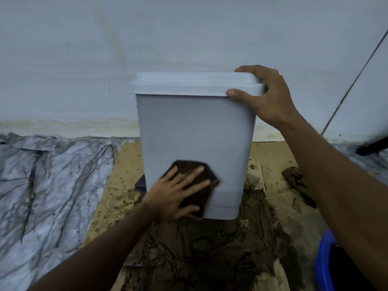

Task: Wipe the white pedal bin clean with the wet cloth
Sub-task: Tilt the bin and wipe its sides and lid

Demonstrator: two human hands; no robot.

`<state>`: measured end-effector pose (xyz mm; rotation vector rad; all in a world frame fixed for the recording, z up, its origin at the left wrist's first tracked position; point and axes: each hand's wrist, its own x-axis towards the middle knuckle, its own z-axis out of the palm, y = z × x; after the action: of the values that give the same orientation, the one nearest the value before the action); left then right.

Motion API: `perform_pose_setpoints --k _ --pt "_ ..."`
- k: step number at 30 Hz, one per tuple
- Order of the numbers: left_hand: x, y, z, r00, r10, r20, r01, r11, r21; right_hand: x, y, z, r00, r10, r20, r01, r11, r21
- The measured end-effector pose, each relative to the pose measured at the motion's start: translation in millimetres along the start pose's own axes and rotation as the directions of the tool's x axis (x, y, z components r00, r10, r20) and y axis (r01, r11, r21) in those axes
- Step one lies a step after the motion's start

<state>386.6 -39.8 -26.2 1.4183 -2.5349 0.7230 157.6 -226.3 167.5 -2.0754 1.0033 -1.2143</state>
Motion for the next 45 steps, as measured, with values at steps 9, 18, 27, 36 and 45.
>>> perform_pose_setpoints --k 9,18,27,36,45 --pt "-1.8 4.8 8.2 0.985 -0.16 -0.063 0.159 0.987 -0.016 0.2 -0.1 0.7 1.0 -0.015 0.014 0.014 1.0 0.02" --pt "27.8 -24.6 -16.9 0.861 -0.462 -0.212 0.457 0.886 -0.074 -0.2 0.3 0.9 1.0 -0.029 0.011 0.029 1.0 0.001" --pt "3.7 76.1 22.4 0.588 -0.809 -0.023 0.781 0.574 -0.245 1.7 2.1 5.6 0.999 -0.049 -0.013 0.049 0.999 -0.024" --pt "58.3 5.5 -11.4 0.662 -0.714 -0.226 0.676 0.7 -0.231 -0.6 -0.1 5.1 0.999 -0.051 -0.013 0.051 0.998 -0.041" --pt "64.4 98.5 20.2 -0.271 -0.956 0.117 0.732 -0.283 -0.619 -0.9 1.0 6.4 0.998 -0.062 -0.014 0.062 0.998 -0.033"
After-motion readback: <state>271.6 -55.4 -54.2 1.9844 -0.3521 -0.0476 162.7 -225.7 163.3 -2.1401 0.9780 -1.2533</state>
